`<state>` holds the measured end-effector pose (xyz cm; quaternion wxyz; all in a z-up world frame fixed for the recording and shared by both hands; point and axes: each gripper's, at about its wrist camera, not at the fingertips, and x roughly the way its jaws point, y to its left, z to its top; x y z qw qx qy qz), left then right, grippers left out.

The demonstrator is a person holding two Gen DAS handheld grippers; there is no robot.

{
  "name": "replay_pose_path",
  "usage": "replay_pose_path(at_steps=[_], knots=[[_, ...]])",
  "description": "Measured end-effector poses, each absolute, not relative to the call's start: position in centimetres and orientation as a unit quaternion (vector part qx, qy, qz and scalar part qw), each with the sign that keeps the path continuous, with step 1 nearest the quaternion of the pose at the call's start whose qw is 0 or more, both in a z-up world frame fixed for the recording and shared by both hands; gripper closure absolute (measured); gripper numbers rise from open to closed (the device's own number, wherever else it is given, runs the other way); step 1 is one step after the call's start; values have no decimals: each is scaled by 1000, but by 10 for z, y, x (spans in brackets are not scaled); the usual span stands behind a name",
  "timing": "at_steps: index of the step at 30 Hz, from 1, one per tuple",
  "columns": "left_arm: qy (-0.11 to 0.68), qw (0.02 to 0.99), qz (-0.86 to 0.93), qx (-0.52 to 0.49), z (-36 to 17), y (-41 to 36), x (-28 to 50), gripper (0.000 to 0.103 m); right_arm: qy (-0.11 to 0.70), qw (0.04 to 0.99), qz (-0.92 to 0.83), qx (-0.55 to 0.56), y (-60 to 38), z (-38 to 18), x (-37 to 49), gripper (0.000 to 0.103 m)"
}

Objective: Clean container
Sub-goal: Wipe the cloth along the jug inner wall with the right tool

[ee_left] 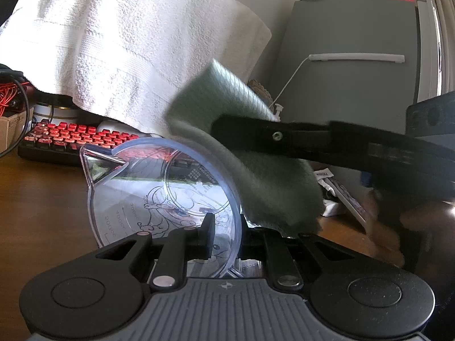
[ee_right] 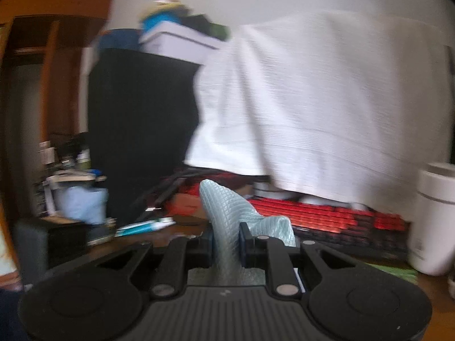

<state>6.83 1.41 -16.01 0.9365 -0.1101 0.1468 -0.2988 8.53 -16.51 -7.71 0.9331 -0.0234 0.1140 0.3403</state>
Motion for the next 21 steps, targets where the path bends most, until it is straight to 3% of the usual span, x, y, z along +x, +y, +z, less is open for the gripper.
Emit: replay_pose_path(at_steps=[21], knots=[[146,938,-296,-110,-160,13,65,90,123,942,313,-14,-175,-79,95,87]])
